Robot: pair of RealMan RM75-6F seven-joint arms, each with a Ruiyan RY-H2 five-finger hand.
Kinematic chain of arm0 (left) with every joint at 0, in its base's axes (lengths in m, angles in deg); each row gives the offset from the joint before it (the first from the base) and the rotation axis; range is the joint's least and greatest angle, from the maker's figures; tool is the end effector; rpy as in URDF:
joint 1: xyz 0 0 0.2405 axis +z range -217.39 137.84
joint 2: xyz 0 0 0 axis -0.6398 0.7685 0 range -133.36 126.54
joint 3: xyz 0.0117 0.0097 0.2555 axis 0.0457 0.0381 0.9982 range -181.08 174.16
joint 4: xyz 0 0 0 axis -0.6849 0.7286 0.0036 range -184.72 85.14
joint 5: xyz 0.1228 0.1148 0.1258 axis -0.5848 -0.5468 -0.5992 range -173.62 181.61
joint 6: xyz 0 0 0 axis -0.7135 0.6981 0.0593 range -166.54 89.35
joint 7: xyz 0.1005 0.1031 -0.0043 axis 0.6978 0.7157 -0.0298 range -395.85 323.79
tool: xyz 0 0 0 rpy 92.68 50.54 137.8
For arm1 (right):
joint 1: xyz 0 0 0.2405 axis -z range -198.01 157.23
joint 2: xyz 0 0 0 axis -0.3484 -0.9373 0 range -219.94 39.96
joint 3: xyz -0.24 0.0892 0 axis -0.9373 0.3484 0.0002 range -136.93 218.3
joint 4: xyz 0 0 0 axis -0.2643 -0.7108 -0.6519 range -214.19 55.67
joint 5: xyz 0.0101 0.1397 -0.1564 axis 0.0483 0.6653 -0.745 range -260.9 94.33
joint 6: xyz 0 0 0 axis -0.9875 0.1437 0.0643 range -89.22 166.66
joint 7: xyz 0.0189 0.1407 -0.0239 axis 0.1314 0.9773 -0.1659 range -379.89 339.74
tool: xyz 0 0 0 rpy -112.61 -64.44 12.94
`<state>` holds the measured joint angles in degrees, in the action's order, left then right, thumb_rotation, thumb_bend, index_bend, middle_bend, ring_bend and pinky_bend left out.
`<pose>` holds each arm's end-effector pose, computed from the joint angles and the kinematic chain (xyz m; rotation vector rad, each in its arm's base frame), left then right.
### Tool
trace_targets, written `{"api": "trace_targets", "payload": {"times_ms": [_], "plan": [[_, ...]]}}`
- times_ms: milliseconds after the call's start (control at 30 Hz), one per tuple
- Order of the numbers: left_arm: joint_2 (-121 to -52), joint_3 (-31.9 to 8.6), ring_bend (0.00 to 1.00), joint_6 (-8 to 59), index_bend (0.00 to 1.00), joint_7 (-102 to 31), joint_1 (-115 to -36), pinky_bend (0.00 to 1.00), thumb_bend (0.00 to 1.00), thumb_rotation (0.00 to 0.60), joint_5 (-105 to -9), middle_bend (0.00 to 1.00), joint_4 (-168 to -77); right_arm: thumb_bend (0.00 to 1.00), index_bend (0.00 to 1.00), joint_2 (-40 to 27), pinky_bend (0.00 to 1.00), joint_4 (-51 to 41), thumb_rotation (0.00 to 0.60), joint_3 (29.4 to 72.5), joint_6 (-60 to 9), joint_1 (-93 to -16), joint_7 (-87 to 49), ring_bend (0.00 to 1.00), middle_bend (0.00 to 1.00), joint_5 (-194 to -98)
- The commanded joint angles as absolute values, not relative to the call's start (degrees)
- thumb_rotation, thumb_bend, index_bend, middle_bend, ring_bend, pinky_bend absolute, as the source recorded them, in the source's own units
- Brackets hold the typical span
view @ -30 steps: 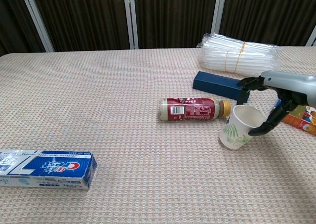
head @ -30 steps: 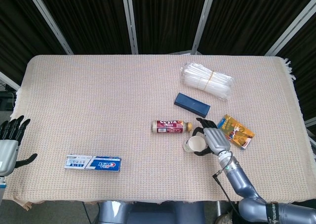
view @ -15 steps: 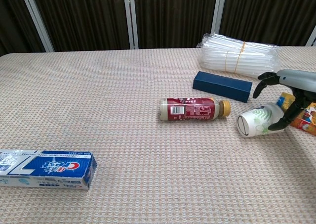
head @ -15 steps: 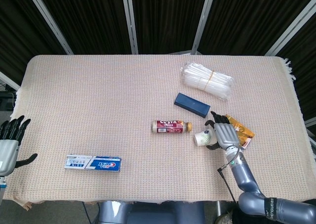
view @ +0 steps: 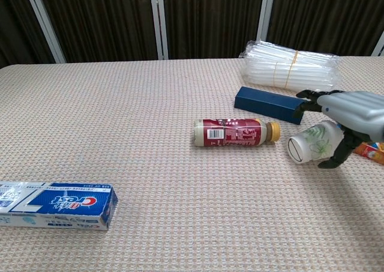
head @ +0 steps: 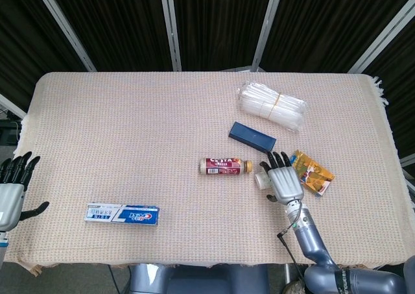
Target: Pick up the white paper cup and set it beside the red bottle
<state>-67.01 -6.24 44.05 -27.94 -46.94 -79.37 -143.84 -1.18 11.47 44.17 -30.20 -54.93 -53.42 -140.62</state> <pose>-0.3066 0.1925 0.1557 -1.4359 -0.8377 -0.7993 -0.1992 -0.2935 -0.0080 1.7222 -0.9112 0.7167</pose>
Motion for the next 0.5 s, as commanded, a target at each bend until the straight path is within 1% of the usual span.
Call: {"api": "trace_targets", "payload": {"times_ms": [33,367,500], "plan": [[-67.0,-6.2,0.0,44.0,0.0,-28.0,-47.0,0.0,0.09,0.6,-79.4,0.0,-143.8,0.12,0.32,1.1,0.0,8.8,0.6,43.7,-30.9,-54.7,-54.0,0.0,0.01,-142.4],[-66.9,-6.2,0.0,43.8,0.0,-28.2,-47.1,0.0,0.09,0.6,-79.4,0.0,-143.9,0.12,0.41,5.7,0.0,0.7,0.6,44.5,-31.4,-54.0,-51.9,0.0,0.08,-146.6],[-66.9,-6.2,0.0,43.8,0.0,-28.1,-47.1,0.0,0.09,0.6,-79.4,0.0,-143.9,0.12,0.48,6.6,0.0,-1.3,0.6,44.7,-31.4,-53.8,-51.6,0.0,0.14,-147.8]]}}
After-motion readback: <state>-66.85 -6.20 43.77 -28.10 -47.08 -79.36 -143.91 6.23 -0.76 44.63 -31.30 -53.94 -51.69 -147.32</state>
